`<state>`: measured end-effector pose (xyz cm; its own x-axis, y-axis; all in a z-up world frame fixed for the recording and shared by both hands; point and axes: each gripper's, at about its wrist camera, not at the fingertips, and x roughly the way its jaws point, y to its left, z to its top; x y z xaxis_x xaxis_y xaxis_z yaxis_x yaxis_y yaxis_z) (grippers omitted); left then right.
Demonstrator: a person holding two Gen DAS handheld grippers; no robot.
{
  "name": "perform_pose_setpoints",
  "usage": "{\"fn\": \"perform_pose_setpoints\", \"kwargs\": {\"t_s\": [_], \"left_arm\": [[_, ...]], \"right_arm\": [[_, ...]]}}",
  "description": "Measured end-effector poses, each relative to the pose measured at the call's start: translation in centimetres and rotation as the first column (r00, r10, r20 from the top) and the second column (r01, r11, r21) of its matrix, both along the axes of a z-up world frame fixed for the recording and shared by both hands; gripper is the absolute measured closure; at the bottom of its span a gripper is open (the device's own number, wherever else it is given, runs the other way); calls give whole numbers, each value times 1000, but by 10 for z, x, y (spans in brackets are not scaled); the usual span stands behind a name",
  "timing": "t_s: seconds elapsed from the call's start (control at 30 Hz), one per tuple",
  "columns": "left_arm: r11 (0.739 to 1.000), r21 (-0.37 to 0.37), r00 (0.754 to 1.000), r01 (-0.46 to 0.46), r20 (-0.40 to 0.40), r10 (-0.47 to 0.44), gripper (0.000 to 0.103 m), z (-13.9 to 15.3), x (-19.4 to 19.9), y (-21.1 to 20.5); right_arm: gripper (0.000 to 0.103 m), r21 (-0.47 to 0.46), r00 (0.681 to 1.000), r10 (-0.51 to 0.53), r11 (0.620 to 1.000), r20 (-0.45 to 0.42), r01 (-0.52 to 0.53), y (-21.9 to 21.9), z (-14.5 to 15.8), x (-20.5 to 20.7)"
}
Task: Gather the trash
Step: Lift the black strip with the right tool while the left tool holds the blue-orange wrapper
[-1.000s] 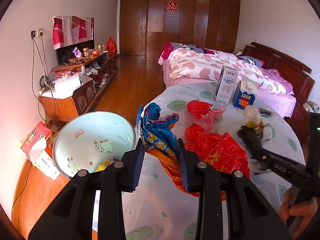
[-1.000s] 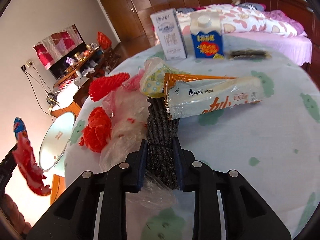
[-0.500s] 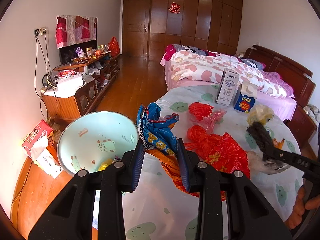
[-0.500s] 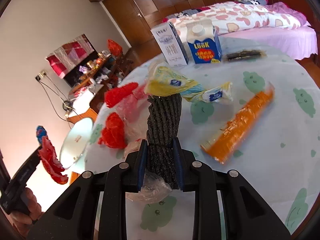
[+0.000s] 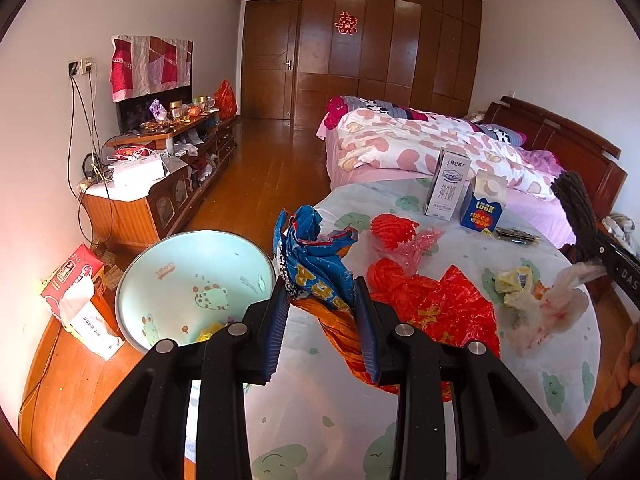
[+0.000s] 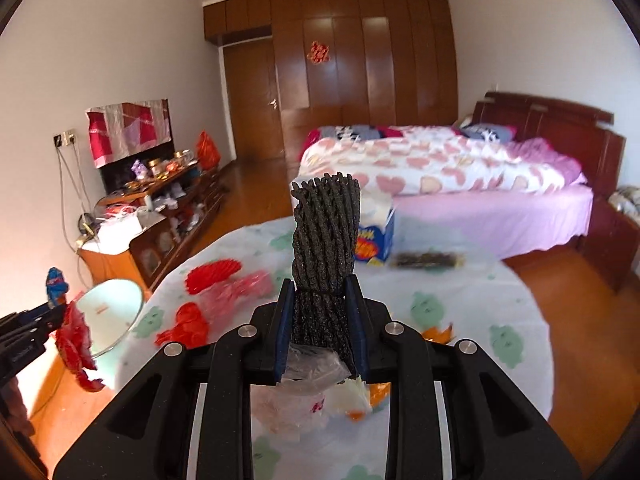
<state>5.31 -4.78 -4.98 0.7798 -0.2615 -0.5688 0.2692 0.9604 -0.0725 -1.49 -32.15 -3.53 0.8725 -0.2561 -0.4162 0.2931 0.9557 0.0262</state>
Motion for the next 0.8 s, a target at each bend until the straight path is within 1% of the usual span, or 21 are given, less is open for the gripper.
{"fn": "perform_pose_setpoints", "kwargs": {"t_s": [0.1, 0.17, 0.2, 0.27, 0.33, 0.37, 0.4, 0.5, 0.53, 0.57, 0.63, 0.7, 0.8], "left_arm": [[1000, 2, 1000, 0, 2, 0, 71, 0, 0, 0], [1000, 2, 1000, 1, 0, -1, 71, 0, 0, 0], [1000, 4, 1000, 0, 1, 0, 71, 0, -2, -1], [1000, 4, 1000, -1, 2, 1, 71, 1, -1, -1], [1000, 1, 1000, -6, 2, 6, 71, 1, -1, 0], [1000, 1, 1000, -7, 1, 7, 71, 1, -1, 0], [1000, 2, 1000, -7, -2, 7, 71, 0, 0, 0], [1000, 5, 1000, -6, -7, 6, 71, -1, 0, -1], [1000, 5, 1000, -6, -9, 6, 71, -2, 1, 0], [1000, 5, 1000, -8, -10, 8, 71, -2, 2, 0], [1000, 4, 1000, -11, -15, 11, 71, -3, 3, 0], [1000, 3, 1000, -12, -18, 12, 71, -3, 4, 0], [1000, 4, 1000, -11, -19, 11, 71, -3, 4, 0]], "right_arm": [[76, -15, 999, -47, 999, -4, 47, -6, -3, 7], [76, -45, 996, -82, 996, 22, 83, -11, -2, 12], [76, -45, 997, -65, 997, 38, 67, -14, -1, 14], [76, 42, 999, 28, 999, 20, -29, -23, 0, 20], [76, 180, 993, 114, 977, 10, -114, -35, -5, 27], [76, 218, 989, 148, 965, -5, -143, -37, -9, 31], [76, 261, 981, 188, 950, -40, -171, -40, -18, 39], [76, 255, 985, 152, 958, -76, -128, -43, -31, 45], [76, 276, 987, 140, 954, -77, -114, -47, -35, 45], [76, 301, 988, 136, 947, -73, -108, -50, -38, 46], [74, 387, 988, 145, 915, -54, -113, -61, -44, 42], [74, 413, 989, 138, 905, -55, -103, -65, -46, 38], [74, 432, 989, 146, 894, -25, -121, -66, -45, 28]]}}
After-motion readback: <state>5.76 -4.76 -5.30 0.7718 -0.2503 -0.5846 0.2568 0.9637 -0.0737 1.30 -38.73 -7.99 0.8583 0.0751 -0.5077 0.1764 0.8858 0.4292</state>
